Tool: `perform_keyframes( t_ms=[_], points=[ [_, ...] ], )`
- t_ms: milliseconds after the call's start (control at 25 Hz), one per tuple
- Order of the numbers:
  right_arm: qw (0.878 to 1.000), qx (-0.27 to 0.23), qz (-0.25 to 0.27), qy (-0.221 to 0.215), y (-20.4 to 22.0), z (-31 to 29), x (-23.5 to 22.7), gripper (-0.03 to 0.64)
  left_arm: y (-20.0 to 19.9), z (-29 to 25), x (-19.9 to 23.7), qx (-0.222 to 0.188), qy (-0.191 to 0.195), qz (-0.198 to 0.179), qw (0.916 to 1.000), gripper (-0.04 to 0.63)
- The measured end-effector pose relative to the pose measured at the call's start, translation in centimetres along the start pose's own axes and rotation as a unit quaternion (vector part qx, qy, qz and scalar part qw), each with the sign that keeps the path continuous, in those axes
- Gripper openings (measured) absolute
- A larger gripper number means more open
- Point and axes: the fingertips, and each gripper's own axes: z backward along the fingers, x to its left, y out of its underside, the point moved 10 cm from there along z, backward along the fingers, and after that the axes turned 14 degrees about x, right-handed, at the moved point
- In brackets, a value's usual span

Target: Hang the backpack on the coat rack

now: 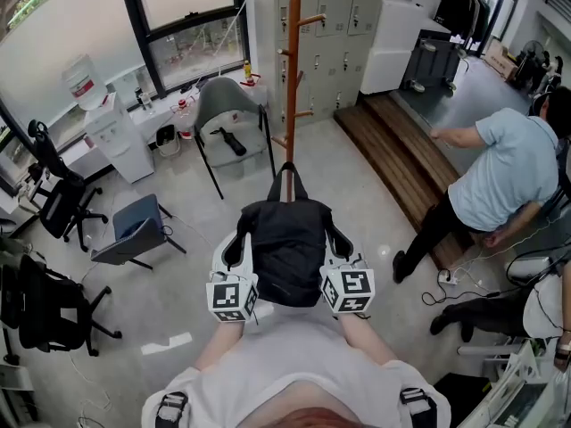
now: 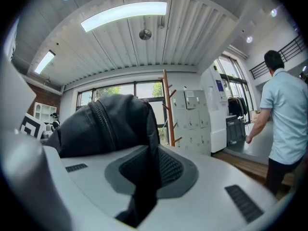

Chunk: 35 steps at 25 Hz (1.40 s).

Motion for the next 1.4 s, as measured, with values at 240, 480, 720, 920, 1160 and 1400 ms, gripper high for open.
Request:
perform_keyframes(
  t_ms=[240, 480, 720, 920, 1160, 1400],
  points=[
    [1.0, 0.005, 0.001, 0.005, 0.1, -1.1, 0.8, 0.041, 0.3, -0.6, 1.4, 0.001, 0.009, 0.007, 0.9999, 0.032],
    [1.0, 0.009, 0.001, 0.006, -0.4, -2.3, 0.4, 0.041, 0.1, -1.9, 2.0, 0.005, 0.01, 0.012, 0.9999, 0.032],
    [1.0, 0.017, -0.003, -0.006, -0.5, -4.8, -1.3, 0.041, 0.2, -4.3, 2.2, 0.012, -0.001, 0.017, 0.9998, 0.032],
    [1.0, 0.022, -0.007, -0.021, -0.9, -7.6, -4.4, 0.041, -0.1, -7.9, 1.4, 0.023, -0.011, 0.025, 0.9994, 0.032],
    [0.999, 0.018, -0.008, -0.044, -2.6, -11.8, -10.7, 0.041, -1.8, -14.4, -0.7, 0.026, -0.031, 0.027, 0.9988, 0.032],
    [0.997, 0.015, -0.002, -0.079, -4.7, -15.7, -16.6, 0.041, -3.6, -19.9, -3.2, 0.027, -0.061, 0.036, 0.9971, 0.032]
  ],
)
